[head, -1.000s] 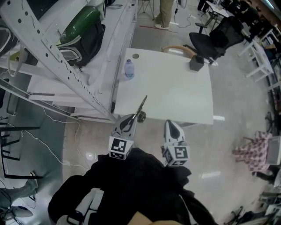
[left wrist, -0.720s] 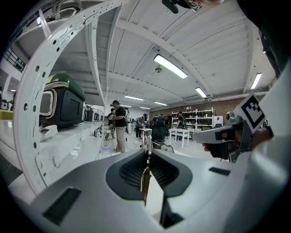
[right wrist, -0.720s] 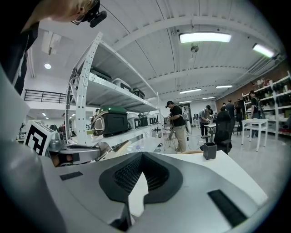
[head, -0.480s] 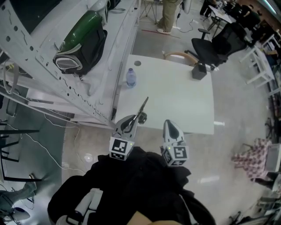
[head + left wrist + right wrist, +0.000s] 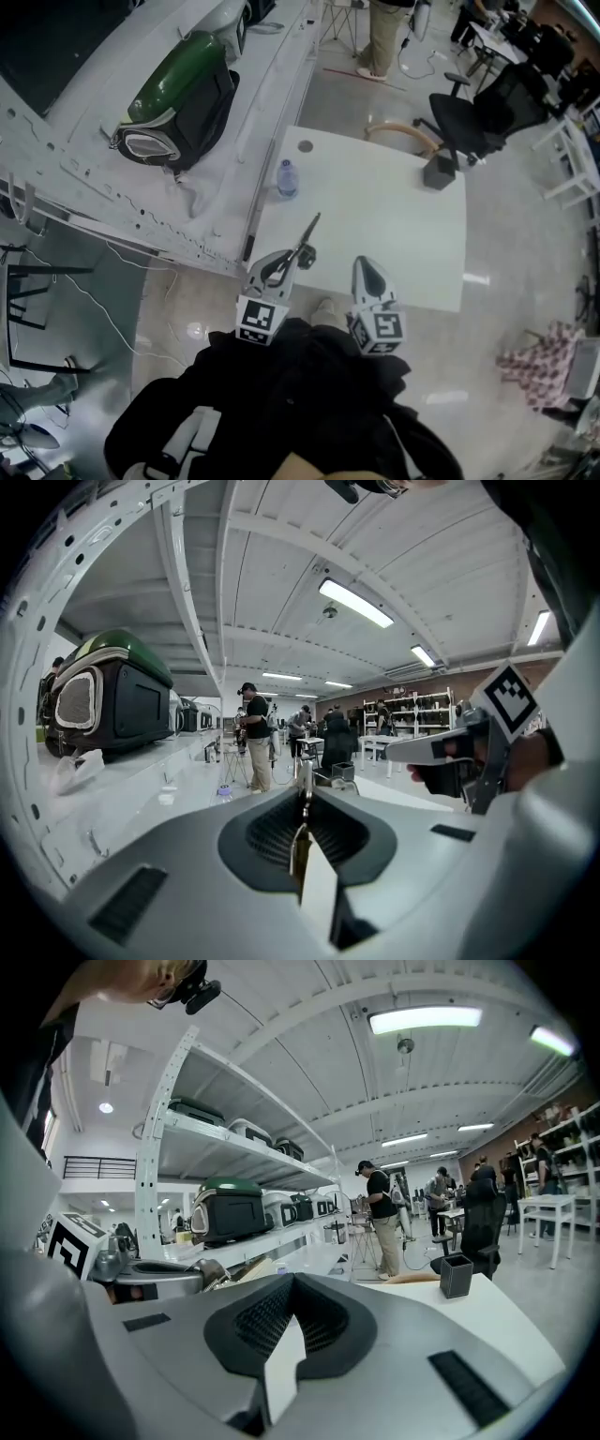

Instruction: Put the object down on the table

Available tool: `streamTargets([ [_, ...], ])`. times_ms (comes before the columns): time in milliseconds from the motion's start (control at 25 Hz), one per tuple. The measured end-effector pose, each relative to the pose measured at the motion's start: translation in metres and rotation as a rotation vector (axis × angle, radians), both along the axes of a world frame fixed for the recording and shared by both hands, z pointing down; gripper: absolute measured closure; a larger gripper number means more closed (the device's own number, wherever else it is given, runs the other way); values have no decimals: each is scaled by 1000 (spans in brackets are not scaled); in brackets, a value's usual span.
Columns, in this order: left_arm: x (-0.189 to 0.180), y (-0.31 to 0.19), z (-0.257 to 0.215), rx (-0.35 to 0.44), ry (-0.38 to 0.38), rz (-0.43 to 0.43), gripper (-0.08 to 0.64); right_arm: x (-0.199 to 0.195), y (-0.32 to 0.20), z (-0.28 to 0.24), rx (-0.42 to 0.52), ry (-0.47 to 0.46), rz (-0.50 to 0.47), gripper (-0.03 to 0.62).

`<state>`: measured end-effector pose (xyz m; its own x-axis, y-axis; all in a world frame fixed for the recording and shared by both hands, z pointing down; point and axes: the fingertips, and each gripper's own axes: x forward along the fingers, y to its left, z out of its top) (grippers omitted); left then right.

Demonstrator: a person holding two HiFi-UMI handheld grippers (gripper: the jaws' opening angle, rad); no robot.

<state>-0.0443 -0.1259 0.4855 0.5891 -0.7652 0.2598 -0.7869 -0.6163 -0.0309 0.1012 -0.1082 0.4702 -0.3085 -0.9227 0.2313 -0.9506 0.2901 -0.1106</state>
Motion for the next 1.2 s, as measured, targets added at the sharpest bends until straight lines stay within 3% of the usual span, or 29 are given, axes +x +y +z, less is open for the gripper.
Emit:
streamTargets([
  [520,5,-38,12,-11,-60,-80,534,16,-29,21,-91,-3,-36,591],
  [1200,18,-84,68,5,-218,-83,534,19,-40,51,-146,-5,-66,591],
])
